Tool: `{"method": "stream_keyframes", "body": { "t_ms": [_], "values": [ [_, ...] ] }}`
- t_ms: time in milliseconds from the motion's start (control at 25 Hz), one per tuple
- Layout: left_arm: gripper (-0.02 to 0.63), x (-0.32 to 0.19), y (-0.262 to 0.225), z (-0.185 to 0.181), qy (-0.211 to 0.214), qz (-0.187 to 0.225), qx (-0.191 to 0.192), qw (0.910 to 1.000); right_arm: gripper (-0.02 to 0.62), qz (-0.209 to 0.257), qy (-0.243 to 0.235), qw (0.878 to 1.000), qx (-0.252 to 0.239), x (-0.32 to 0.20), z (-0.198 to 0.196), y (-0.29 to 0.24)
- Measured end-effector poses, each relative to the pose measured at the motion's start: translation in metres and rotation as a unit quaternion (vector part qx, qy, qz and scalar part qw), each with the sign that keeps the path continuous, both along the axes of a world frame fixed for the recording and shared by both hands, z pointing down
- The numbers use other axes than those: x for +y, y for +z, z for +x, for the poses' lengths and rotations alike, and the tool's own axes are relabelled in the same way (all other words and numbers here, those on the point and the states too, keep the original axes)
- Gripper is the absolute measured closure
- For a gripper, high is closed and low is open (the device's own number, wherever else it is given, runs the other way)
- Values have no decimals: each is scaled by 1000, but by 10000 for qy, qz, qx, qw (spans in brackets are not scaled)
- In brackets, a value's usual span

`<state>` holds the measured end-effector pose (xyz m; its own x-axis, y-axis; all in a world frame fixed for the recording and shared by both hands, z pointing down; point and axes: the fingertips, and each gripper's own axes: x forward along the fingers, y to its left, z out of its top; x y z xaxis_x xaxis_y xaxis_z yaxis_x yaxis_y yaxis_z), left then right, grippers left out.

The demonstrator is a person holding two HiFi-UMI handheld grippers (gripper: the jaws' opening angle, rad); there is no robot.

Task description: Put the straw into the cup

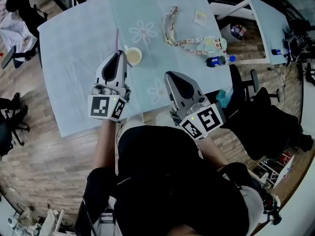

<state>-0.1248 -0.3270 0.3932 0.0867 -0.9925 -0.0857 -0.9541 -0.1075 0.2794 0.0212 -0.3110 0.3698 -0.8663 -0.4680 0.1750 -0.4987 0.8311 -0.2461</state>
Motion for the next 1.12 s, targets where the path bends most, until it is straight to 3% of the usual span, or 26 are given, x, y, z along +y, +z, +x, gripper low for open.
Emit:
{"method": "stream_keyframes", "body": {
  "t_ms": [520,1120],
  "values": [
    [577,-61,88,-20,-758,-680,304,9943,586,-512,-443,9975,225,-52,-2,39],
    [577,-85,164,-18,-1187,-1363,386,9828,586,-968,-954,9893,531,-84,-6,88]
  ]
}}
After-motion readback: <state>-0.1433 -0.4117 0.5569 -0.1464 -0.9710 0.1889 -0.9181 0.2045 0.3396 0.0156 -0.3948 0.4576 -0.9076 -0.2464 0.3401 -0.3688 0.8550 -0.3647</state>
